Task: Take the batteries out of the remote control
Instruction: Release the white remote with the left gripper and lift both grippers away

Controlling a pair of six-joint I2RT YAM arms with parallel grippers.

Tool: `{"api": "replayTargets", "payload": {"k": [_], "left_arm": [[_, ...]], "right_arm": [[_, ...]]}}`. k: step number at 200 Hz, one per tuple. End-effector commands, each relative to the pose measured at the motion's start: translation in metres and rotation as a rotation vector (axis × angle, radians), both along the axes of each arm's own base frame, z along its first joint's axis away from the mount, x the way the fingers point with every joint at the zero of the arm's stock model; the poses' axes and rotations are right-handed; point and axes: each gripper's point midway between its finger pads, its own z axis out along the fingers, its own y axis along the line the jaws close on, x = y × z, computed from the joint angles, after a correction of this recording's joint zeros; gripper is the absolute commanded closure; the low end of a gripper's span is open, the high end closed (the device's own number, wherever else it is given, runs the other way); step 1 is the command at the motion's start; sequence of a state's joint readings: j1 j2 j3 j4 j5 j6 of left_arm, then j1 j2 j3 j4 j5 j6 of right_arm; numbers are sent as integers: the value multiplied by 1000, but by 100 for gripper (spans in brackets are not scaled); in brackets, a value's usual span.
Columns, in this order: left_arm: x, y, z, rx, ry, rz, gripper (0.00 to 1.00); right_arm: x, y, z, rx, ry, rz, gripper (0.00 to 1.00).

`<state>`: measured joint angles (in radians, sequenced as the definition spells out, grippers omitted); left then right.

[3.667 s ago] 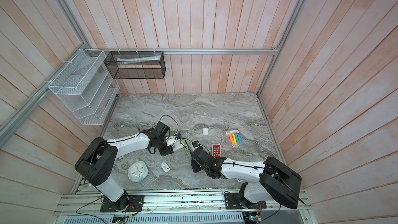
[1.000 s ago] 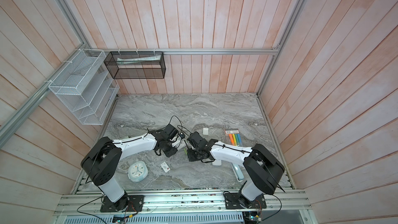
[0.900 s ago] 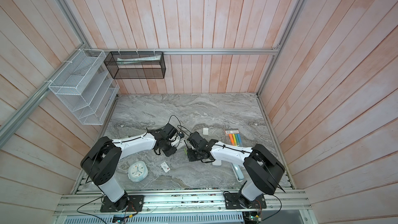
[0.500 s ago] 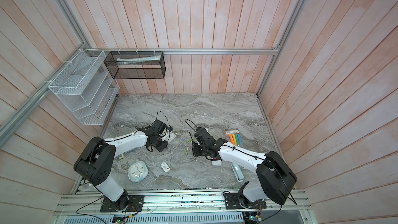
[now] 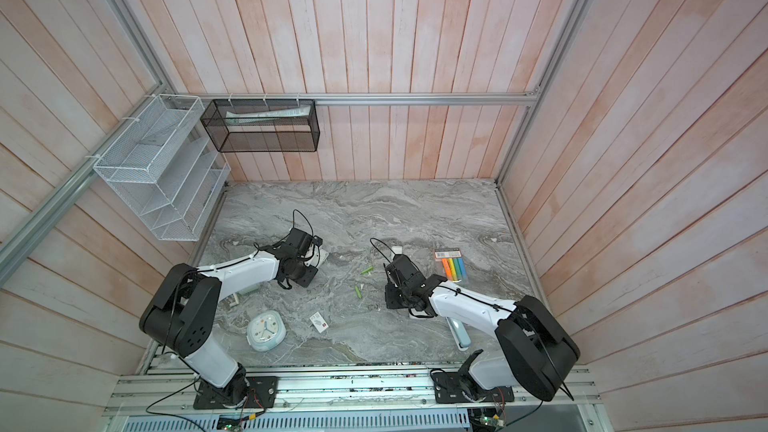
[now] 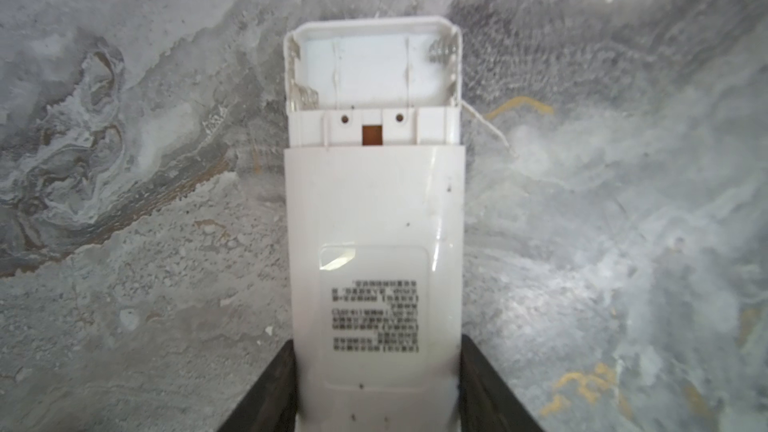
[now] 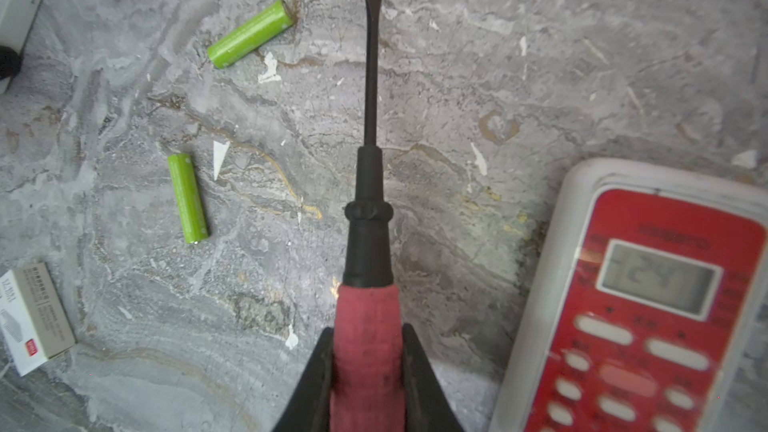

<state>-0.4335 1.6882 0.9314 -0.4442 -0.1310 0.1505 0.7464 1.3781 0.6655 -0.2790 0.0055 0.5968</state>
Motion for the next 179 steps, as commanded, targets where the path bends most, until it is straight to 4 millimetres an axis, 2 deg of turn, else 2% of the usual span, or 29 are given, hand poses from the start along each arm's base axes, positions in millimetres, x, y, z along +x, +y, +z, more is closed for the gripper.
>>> {"api": "replayTargets", "payload": {"k": [1, 37, 45, 67, 71, 74, 77, 114, 179], "left_arm": [[-16, 12, -16, 38, 57, 18, 40], [-14, 9, -11, 23, 49, 17, 37], [-13, 9, -9, 20, 44, 19, 26], [-11, 8, -6, 16, 34, 25, 17], [-10, 8, -5, 14, 33, 26, 11], [-10, 8, -4, 13, 31, 25, 3], [-10, 8, -4, 12, 29, 25, 0], [-1, 4, 12, -9, -15, 29, 0], [16, -11, 63, -119, -157, 30, 0]], "right_arm": [[9, -4, 3, -15, -48, -10, 100], [17, -12, 6, -32, -66, -22, 100], [19, -13, 6, -32, -68, -23, 100], [23, -14, 7, -35, -82, -8, 100], [24, -14, 7, -37, -86, -4, 100], [24, -13, 7, -35, -88, 0, 100], [25, -12, 7, -36, -90, 5, 100], [33, -6, 9, -51, -125, 61, 100], [63, 8, 3, -73, -161, 89, 100]]}}
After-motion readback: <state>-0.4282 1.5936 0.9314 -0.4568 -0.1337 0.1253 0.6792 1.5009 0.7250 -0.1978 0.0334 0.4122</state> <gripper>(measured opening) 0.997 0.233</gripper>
